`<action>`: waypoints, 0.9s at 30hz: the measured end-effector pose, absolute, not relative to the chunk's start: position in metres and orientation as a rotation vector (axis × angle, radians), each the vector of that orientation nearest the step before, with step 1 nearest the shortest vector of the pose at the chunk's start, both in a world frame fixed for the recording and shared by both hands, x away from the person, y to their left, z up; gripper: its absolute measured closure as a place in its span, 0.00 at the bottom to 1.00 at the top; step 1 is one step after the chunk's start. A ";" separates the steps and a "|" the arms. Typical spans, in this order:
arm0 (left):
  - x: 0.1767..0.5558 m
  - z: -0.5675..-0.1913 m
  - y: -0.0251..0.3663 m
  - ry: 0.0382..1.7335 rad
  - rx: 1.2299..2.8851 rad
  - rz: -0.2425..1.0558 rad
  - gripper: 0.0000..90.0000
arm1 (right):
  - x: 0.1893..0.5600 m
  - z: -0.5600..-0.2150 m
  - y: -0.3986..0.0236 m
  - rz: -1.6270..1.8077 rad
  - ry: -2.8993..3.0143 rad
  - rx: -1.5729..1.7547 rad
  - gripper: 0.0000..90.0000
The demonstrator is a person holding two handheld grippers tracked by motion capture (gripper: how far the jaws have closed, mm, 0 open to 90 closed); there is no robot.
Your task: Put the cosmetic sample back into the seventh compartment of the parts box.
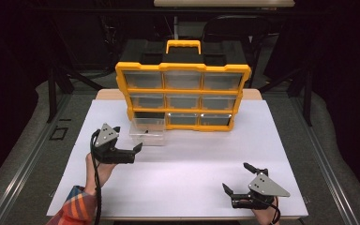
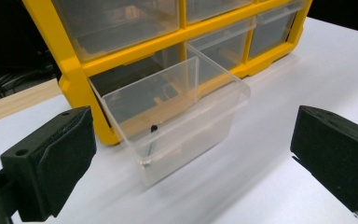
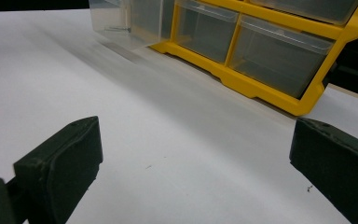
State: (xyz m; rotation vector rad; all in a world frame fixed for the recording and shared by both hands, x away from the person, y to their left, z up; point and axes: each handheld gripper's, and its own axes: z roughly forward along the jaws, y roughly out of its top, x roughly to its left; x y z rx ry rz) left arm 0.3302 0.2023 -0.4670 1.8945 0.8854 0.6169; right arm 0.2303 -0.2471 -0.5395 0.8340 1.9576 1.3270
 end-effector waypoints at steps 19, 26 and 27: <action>0.281 -0.476 0.227 0.891 1.894 0.665 0.00 | 0.231 -0.540 -0.246 1.324 1.960 0.829 0.02; 0.268 -0.488 0.234 0.905 1.896 0.669 0.00 | 0.230 -0.540 -0.246 1.326 1.959 0.832 0.02; 0.266 -0.491 0.235 0.907 1.893 0.670 0.00 | 0.230 -0.540 -0.246 1.325 1.959 0.831 0.02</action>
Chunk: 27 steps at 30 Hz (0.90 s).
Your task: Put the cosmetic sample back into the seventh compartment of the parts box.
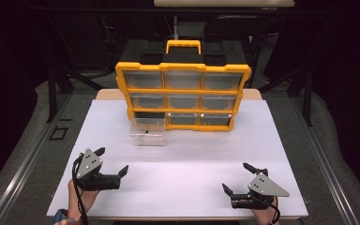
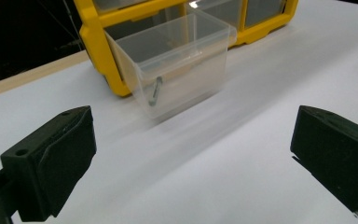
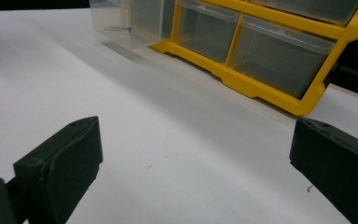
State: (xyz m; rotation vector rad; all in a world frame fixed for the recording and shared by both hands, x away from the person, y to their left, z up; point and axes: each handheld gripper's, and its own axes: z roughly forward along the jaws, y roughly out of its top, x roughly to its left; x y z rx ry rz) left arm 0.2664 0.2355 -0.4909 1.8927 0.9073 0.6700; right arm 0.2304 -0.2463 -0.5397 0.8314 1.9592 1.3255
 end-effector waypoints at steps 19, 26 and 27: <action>0.246 -0.542 0.250 0.931 1.848 0.656 0.00 | 0.230 -0.540 -0.245 1.321 1.964 0.836 0.02; 0.247 -0.550 0.253 0.947 1.850 0.631 0.00 | 0.231 -0.540 -0.246 1.322 1.967 0.832 0.02; 0.247 -0.551 0.252 0.942 1.858 0.633 0.00 | 0.230 -0.540 -0.246 1.323 1.967 0.831 0.02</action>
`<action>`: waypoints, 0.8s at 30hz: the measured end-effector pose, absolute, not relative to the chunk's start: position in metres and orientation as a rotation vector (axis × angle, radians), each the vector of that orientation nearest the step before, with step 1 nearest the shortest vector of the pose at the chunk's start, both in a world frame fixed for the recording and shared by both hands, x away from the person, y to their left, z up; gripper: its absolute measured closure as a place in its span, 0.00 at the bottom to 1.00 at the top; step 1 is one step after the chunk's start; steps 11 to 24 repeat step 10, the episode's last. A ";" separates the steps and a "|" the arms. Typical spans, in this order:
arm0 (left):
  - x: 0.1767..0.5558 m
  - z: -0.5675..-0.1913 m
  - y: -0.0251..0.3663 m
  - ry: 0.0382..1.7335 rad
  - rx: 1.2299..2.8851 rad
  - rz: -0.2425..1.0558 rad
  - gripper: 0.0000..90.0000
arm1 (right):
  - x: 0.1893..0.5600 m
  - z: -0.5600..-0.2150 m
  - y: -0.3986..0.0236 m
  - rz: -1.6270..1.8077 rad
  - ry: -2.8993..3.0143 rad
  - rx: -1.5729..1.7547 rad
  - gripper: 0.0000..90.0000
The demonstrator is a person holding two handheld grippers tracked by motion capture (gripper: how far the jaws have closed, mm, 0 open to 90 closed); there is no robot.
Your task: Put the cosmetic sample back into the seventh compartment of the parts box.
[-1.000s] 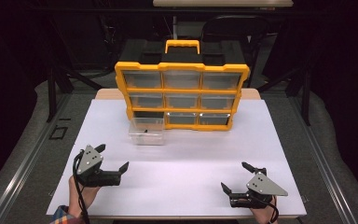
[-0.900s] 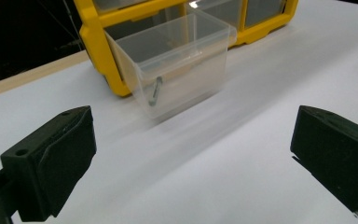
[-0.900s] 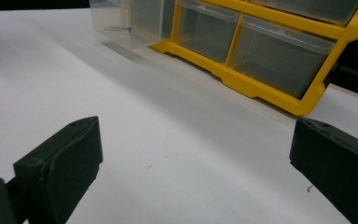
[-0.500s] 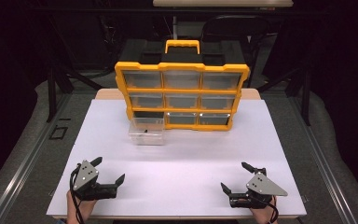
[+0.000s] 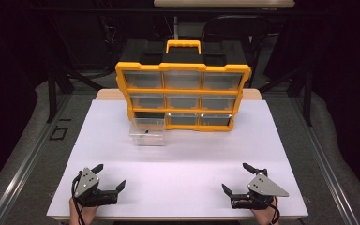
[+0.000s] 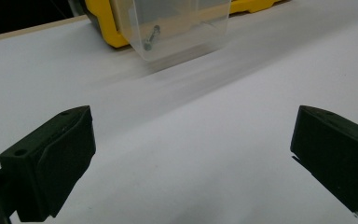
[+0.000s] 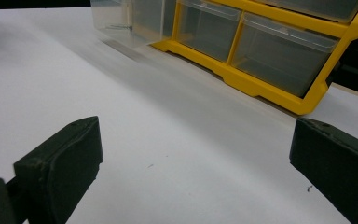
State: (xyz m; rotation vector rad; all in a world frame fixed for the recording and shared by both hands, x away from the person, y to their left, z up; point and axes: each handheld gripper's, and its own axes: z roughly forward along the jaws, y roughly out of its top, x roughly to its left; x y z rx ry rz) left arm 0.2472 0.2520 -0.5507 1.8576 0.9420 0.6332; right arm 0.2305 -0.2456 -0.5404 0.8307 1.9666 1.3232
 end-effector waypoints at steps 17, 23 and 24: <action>0.249 -0.550 0.249 0.930 1.866 0.636 0.00 | 0.230 -0.540 -0.247 1.316 1.966 0.829 0.02; 0.249 -0.550 0.249 0.930 1.866 0.636 0.00 | 0.230 -0.540 -0.247 1.316 1.966 0.829 0.02; 0.249 -0.550 0.249 0.930 1.866 0.636 0.00 | 0.230 -0.540 -0.247 1.316 1.966 0.829 0.02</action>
